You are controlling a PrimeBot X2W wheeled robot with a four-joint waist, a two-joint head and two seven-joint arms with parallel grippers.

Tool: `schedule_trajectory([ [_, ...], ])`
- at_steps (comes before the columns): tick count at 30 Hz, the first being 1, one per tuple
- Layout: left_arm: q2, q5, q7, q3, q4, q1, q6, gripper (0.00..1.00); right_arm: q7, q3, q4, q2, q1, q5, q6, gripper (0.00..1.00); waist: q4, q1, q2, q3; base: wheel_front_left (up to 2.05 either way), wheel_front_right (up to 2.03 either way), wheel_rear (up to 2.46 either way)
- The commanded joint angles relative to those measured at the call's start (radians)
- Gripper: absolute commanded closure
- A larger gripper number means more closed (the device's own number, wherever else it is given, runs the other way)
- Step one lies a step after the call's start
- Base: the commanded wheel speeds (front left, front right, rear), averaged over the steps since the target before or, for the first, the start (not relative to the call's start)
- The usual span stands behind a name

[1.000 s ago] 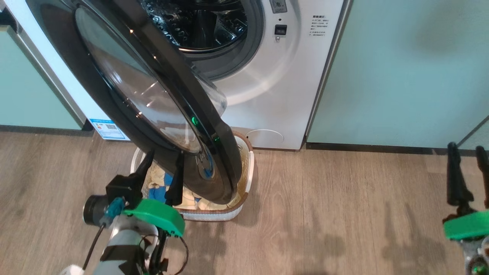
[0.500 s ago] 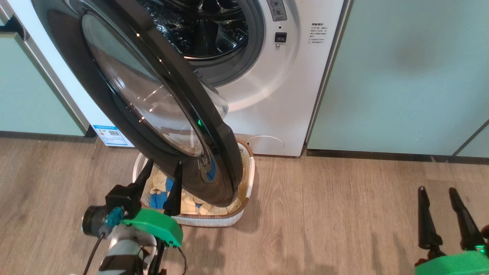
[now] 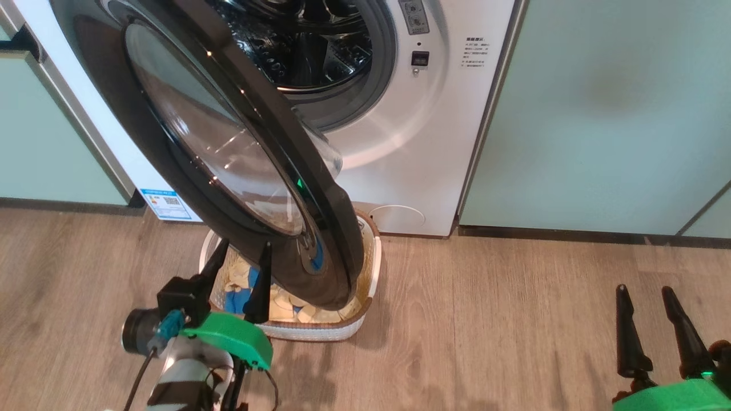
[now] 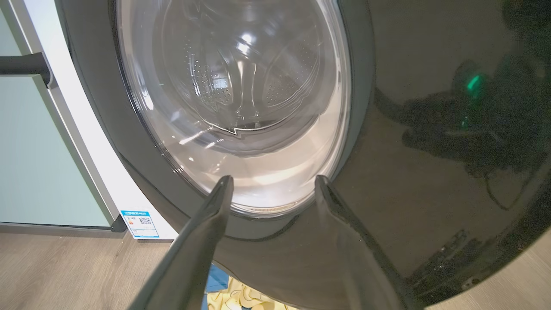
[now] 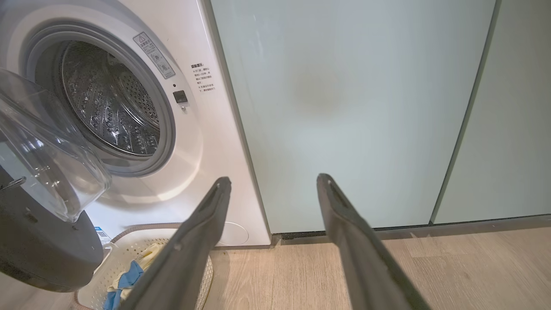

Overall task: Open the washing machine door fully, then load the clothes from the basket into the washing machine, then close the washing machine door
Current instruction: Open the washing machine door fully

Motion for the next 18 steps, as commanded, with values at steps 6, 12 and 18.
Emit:
schedule_trajectory([
  [6, 0.013, -0.004, -0.006, 0.04, -0.017, -0.024, -0.003, 1.0, -0.009, 0.018, -0.029, -0.008, -0.017, -0.014, 0.0, 0.0, -0.002, 0.0, -0.0001, -0.005, 0.0, 0.0, 0.0],
  [12, 0.013, -0.007, -0.006, 0.038, -0.011, -0.028, -0.001, 1.0, -0.009, 0.015, -0.027, -0.006, -0.018, -0.018, 0.0, 0.0, -0.002, 0.0, -0.0001, -0.005, 0.0, 0.0, 0.0],
  [18, 0.013, -0.007, -0.006, 0.043, -0.015, -0.039, 0.006, 1.0, -0.009, 0.01, -0.025, -0.004, -0.016, -0.021, 0.0, 0.0, 0.002, 0.0, -0.0001, -0.009, 0.0, 0.0, 0.0],
])
